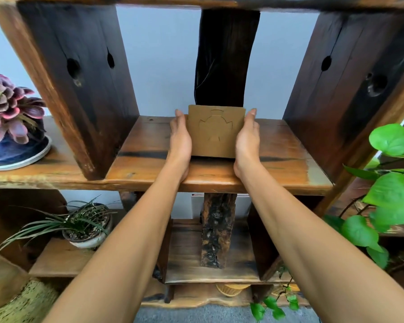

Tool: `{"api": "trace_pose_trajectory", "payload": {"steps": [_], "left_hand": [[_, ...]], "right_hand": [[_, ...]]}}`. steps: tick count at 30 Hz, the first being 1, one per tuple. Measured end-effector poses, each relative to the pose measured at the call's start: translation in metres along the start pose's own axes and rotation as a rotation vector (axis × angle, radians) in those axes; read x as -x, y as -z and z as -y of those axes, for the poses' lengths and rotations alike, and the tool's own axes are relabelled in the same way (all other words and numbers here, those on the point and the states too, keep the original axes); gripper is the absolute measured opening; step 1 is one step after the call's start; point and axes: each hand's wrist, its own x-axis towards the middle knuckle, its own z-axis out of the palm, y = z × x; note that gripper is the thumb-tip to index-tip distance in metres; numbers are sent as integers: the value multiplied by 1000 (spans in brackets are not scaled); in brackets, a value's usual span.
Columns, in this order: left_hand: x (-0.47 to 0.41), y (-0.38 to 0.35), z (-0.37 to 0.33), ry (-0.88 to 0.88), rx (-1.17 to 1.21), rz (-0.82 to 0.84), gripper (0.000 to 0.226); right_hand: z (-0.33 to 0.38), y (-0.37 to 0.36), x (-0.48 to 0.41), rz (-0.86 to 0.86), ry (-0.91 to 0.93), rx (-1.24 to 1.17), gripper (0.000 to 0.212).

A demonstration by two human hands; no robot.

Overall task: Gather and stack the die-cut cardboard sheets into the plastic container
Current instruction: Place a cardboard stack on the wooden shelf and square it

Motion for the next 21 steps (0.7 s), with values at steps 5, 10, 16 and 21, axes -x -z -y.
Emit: {"api": "trace_pose_trajectory", "payload": {"steps": [5,10,16,21], "left_hand": [[-4,-3,5,40,89,-39,58],[-3,-8,4,17,122,-121,57],[-9,-6,0,-73,-8,-167,38],[-10,-5,2,-11,61,-119,47]], "right_hand": [[-2,9,-5,26,-51,-43,37],[3,5,-4,35,-44,-61,33],[2,10,-5,52,-59,-24,34],[-2,6,-4,60,-18,16,40]]}}
